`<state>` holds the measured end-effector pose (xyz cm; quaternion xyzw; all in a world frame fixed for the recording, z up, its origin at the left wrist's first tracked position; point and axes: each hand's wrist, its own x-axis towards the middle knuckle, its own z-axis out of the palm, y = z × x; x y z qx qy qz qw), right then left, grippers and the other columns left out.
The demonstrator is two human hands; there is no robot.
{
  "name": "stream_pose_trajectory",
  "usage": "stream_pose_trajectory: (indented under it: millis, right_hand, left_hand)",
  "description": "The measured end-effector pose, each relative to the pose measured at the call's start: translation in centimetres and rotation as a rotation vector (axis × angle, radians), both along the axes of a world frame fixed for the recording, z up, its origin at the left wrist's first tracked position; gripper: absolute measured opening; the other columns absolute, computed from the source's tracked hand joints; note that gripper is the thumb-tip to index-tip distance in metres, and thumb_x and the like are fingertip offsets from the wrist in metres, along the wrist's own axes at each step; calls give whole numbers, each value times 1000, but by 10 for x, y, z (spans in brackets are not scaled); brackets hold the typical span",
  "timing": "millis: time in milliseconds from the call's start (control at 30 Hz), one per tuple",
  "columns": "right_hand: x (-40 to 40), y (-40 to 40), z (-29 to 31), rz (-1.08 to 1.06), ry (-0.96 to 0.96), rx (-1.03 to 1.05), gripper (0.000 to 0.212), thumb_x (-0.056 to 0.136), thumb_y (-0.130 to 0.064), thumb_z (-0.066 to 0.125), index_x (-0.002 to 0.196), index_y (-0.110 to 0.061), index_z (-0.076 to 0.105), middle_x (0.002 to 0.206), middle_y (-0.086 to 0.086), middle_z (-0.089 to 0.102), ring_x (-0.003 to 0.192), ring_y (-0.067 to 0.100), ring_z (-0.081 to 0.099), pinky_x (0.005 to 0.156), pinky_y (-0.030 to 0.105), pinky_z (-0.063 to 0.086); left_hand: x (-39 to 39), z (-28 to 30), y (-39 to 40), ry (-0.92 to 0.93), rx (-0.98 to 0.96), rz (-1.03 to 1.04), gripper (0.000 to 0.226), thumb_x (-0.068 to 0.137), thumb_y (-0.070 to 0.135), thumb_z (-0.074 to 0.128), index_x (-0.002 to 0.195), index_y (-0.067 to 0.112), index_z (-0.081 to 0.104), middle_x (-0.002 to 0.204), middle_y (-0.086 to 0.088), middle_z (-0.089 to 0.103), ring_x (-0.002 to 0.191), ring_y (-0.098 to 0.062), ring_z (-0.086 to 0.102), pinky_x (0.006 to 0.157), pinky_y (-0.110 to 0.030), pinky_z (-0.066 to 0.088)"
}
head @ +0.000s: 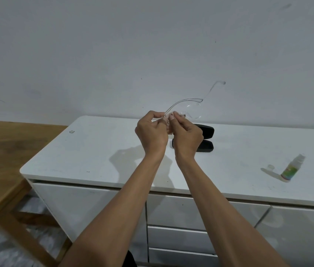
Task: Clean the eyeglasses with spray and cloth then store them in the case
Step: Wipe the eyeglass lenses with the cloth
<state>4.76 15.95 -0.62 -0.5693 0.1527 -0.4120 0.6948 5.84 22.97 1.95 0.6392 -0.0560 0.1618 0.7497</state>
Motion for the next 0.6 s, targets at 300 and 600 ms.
stream_pose_trajectory:
  millis: [300,600]
  right_hand:
    - [-10,-17,-3,205,97,-143,12,82,-18,85,94,-17,86,69,-8,76,73,7,68,73,24,52]
    - [-25,-15,-4,50,151,-266,12,87,-35,80,97,-30,84,72,-18,77,95,6,74,93,34,57]
  left_hand:
    - [8,-6,11,128,-73,-49,15,84,-14,71,81,2,72,68,-15,73,59,-30,76,60,-44,66]
    - [5,-4,13,116,-44,-59,13,86,-11,68,85,1,72,72,-19,75,57,-29,76,57,-36,64]
